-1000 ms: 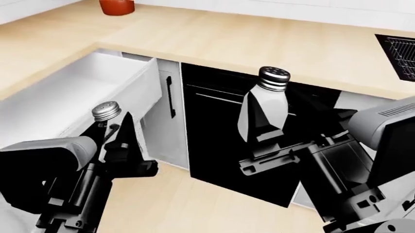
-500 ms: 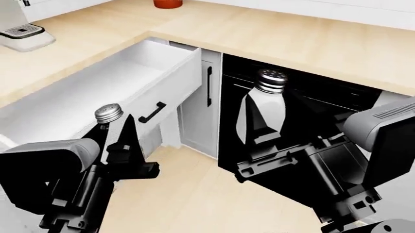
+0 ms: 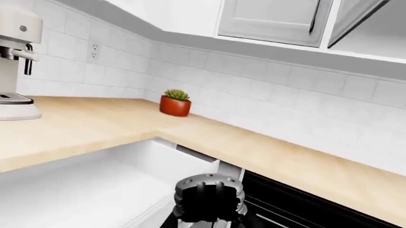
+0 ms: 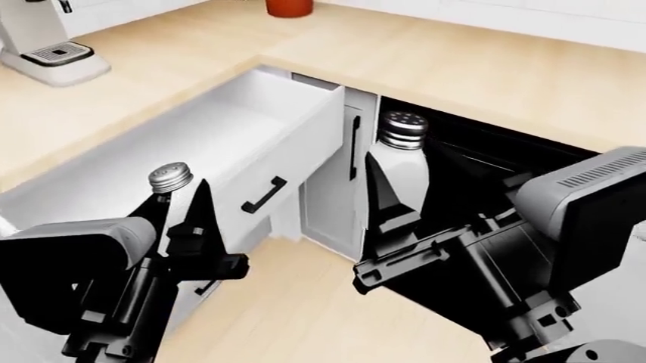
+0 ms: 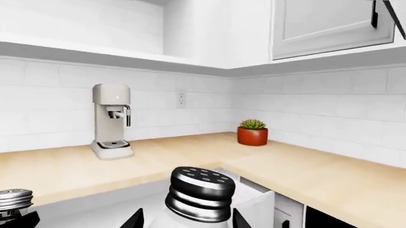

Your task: Pick and place the shaker into the drawer. Then close the cabinet.

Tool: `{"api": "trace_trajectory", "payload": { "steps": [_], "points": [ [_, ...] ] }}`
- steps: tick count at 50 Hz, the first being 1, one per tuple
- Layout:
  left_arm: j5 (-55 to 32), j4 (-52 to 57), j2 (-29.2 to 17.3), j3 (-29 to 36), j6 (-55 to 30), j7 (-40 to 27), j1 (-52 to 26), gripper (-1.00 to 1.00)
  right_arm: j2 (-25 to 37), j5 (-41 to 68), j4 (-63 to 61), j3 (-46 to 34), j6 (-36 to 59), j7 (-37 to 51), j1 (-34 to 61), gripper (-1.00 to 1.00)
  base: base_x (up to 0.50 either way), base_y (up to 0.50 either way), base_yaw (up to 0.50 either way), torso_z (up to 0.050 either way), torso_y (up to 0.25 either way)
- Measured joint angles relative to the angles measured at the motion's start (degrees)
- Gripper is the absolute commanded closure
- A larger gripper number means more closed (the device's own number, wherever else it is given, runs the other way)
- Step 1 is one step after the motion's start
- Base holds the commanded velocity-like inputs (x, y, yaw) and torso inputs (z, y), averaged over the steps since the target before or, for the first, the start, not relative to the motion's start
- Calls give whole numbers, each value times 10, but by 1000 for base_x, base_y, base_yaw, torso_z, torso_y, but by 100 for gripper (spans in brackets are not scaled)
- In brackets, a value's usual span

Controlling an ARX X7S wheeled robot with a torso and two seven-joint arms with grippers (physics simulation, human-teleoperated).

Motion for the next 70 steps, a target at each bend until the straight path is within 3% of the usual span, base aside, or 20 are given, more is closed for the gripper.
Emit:
{"api": "trace_trajectory", "payload": {
  "steps": [28, 45, 50, 57, 70],
  "points": [
    [1, 2, -4, -2, 2, -1, 3, 100, -2, -7, -3, -19, 9, -2, 13, 100, 95, 570, 0, 0, 1],
    [-5, -1, -3, -1, -6, -1, -10, 100, 0, -28, -6, -14, -14, -18, -2, 100, 0, 0, 0, 0, 1],
    [-42, -16, -7, -1, -47, 7, -73, 100, 1, -29, -9, -13, -17, -18, -3, 100, 0, 0, 0, 2, 0],
    [-74, -83, -2, 13, -154, 62, -234, 100, 2, -33, -11, -13, -21, -20, -5, 100, 0, 0, 0, 0, 0],
    [-2, -275, 52, 96, -304, 272, -515, 100, 8, -33, -19, -11, -31, -15, -11, 100, 0, 0, 0, 0, 1]
  ]
}}
